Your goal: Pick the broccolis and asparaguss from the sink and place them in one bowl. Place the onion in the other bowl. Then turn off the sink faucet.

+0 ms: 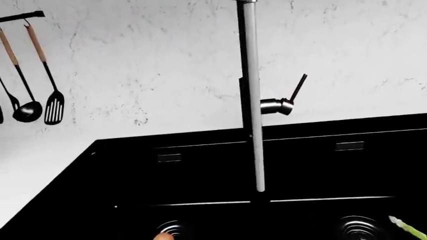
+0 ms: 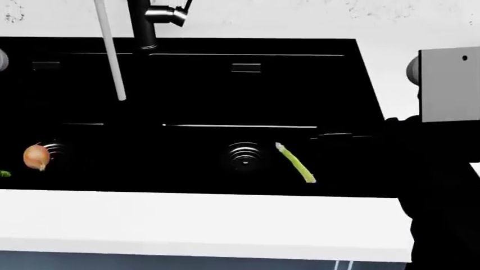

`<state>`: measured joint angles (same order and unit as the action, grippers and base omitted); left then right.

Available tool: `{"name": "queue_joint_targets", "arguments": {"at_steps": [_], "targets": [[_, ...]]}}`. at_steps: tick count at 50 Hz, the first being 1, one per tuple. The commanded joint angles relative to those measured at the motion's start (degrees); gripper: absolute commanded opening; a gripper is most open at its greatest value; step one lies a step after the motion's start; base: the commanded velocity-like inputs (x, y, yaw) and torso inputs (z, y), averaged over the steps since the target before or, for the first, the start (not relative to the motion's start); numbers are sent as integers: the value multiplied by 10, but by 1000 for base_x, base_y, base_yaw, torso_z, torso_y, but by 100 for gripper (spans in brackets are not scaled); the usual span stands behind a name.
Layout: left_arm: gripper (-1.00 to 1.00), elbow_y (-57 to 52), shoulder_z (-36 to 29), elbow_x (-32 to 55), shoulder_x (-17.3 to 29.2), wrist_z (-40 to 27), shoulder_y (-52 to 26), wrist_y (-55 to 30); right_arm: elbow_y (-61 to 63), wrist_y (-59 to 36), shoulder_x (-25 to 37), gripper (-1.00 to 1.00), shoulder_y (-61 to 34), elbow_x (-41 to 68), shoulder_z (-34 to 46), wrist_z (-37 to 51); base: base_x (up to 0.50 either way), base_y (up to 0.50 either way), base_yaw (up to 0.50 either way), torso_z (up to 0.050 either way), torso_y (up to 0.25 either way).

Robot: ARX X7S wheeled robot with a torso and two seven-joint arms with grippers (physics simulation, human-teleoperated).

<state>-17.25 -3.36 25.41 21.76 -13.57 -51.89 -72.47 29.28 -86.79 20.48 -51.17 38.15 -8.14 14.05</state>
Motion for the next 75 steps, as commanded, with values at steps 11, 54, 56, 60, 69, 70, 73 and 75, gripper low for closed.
{"name": "queue_joint_targets", "arguments": {"at_steps": [11,54,56,60,69,70,73,75], "targets": [[100,-5,15,9,6,-1,28,3,0,14,4,100,27,26,-2,14,485,86,0,0,0],[100,8,0,13,18,0,30,4,7,2,4,100,52,81,-34,66,462,60,0,0,1],[100,9,1,14,19,0,30,3,5,5,3,100,59,81,-36,69,31,0,0,0,0],[100,15,1,14,22,3,29,6,-74,-31,10,100,57,215,-45,151,0,0,0,0,0],[100,14,4,21,32,10,28,0,-256,-29,77,100,0,473,114,279,0,0,0,0,0],[100,14,6,22,32,10,27,-1,-267,-28,87,100,-8,487,135,284,0,0,0,0,0],[100,5,17,27,30,7,34,-5,-323,-29,116,100,-45,538,225,290,0,0,0,0,0],[100,2,18,31,29,8,35,-10,-336,-23,122,100,-57,513,276,250,0,0,0,0,0]]}}
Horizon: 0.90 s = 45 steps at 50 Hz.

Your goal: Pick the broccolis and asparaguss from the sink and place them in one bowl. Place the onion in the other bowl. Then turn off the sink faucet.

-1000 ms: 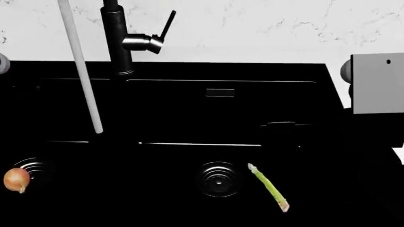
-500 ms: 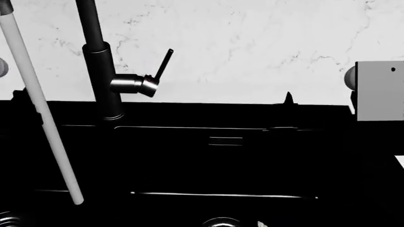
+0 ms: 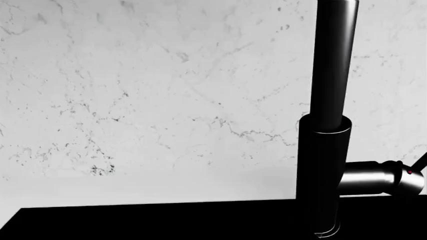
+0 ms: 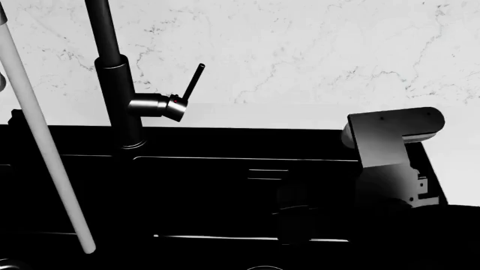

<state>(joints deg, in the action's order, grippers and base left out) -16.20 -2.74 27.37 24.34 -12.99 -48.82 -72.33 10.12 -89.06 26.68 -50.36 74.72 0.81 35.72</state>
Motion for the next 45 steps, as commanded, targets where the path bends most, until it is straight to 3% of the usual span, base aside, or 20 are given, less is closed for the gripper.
{"name": "queue_joint_targets", "arguments": {"at_steps": [1,5,12,16,20,37,45], "targets": [[100,-11,16,14,4,2,3,-16,-149,9,56,100,-66,127,202,6,0,0,0,0,0],[100,-13,17,13,5,1,14,-10,-180,21,48,100,-81,61,275,-84,0,0,0,0,0],[100,-5,19,13,8,4,19,-2,-186,70,70,100,-141,-95,472,-283,0,0,0,0,0],[100,-8,23,15,10,3,18,-4,-202,82,67,100,-148,-134,519,-301,0,0,0,0,0],[100,-9,27,16,9,1,27,-2,-198,136,71,100,-152,-205,629,-391,0,0,0,0,0],[100,-15,45,29,11,-2,23,-21,-422,291,-3,100,-129,-294,667,-468,0,0,0,0,0],[100,-20,48,32,8,-7,32,-22,-489,332,-16,100,-117,-305,649,-453,0,0,0,0,1]]}}
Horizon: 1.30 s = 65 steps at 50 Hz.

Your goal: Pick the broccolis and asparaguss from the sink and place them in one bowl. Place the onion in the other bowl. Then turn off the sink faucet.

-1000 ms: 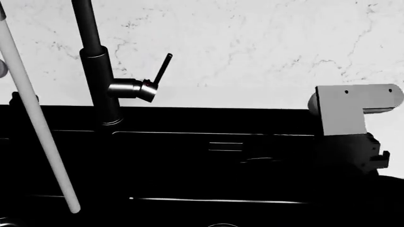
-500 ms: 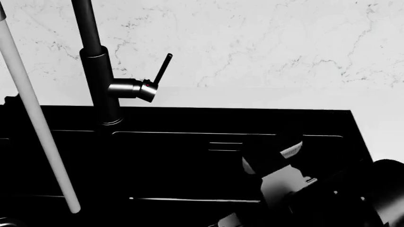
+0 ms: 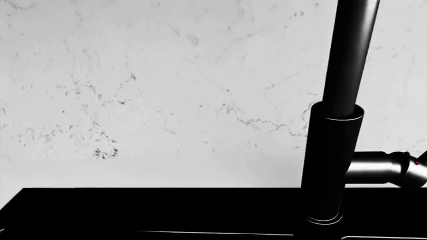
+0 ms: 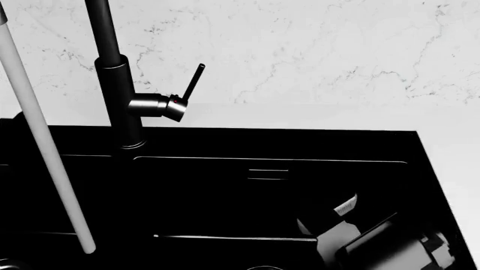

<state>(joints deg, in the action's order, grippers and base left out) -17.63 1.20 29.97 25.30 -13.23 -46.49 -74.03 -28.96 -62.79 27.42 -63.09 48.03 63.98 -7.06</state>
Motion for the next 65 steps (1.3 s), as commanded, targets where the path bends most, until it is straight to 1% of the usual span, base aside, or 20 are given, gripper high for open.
{"name": "queue_joint_targets", "arguments": {"at_steps": [1,7,11,16,17,18,19,20,24,27,34,37,49,65], "targets": [[100,-7,9,6,-1,-5,10,-6,-105,75,-25,100,13,-37,15,-28,0,0,0,0,0],[100,-2,26,12,-2,-7,3,-11,-117,82,-31,100,3,-44,18,-35,0,0,0,0,0],[100,-1,27,12,-1,-7,6,-8,-117,80,-31,100,3,-40,17,-41,0,0,0,0,0],[100,10,28,11,-3,-3,7,4,-97,78,-20,100,18,-19,-5,-26,0,0,0,0,0],[100,14,79,40,-30,-7,0,-28,-95,77,-18,100,18,-15,-10,-23,0,0,0,0,0],[100,16,93,48,-37,-10,-5,-41,-94,77,-17,100,18,-15,-10,-23,0,0,0,0,0],[100,5,68,33,-24,-3,3,-7,-95,77,-17,100,17,-14,-12,-22,0,0,0,0,0],[100,-1,28,5,-4,0,14,32,-94,77,-16,100,15,-12,-15,-21,0,0,0,0,0],[100,-11,37,19,-5,7,27,22,-89,77,-11,100,14,-4,-26,-16,0,0,0,0,0],[100,-6,33,16,-4,12,35,37,-83,71,-6,100,9,-1,-29,-13,0,0,0,0,0],[100,-6,41,21,-6,9,36,32,-96,69,-13,100,-8,-8,-23,-22,0,0,0,8,-150],[100,-6,43,22,4,15,40,35,-102,75,-17,100,-6,-11,-22,-22,0,0,0,8,-150],[100,-1,46,21,8,15,43,42,-136,82,-37,100,-18,-23,-8,-50,0,0,0,8,-148],[100,2,49,24,5,10,39,43,-135,75,-32,100,-23,-19,-14,-43,0,0,0,9,-144]]}}
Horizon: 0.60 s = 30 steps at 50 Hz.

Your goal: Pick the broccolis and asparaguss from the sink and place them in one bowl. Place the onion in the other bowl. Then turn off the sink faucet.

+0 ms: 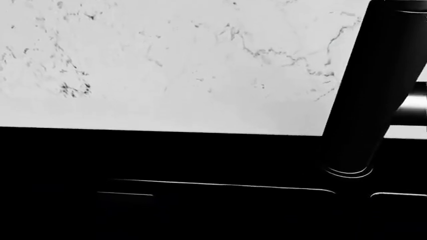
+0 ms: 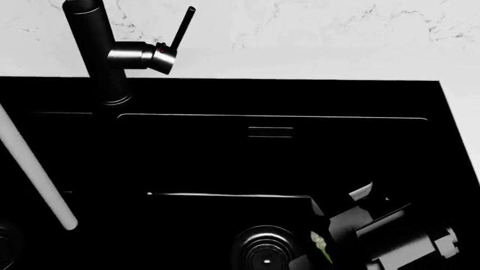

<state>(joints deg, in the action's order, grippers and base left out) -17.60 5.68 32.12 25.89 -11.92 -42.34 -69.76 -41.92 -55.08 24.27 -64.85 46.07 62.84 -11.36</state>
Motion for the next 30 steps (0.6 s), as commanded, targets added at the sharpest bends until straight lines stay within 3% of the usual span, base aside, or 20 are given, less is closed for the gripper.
{"name": "queue_joint_targets", "arguments": {"at_steps": [1,14,15,30], "targets": [[100,1,5,3,-1,-3,-4,0,-7,-2,-2,100,-6,0,-1,0,0,0,0,9,-143],[100,2,6,7,-1,-2,5,5,2,-2,5,100,-3,7,-13,12,0,0,0,8,-119],[100,3,7,7,-1,-2,4,5,2,0,5,-100,-3,8,-15,13,0,0,0,0,0],[100,1,14,17,-2,-6,2,-8,17,-7,9,-100,-14,13,-24,28,0,0,0,0,0]]}}
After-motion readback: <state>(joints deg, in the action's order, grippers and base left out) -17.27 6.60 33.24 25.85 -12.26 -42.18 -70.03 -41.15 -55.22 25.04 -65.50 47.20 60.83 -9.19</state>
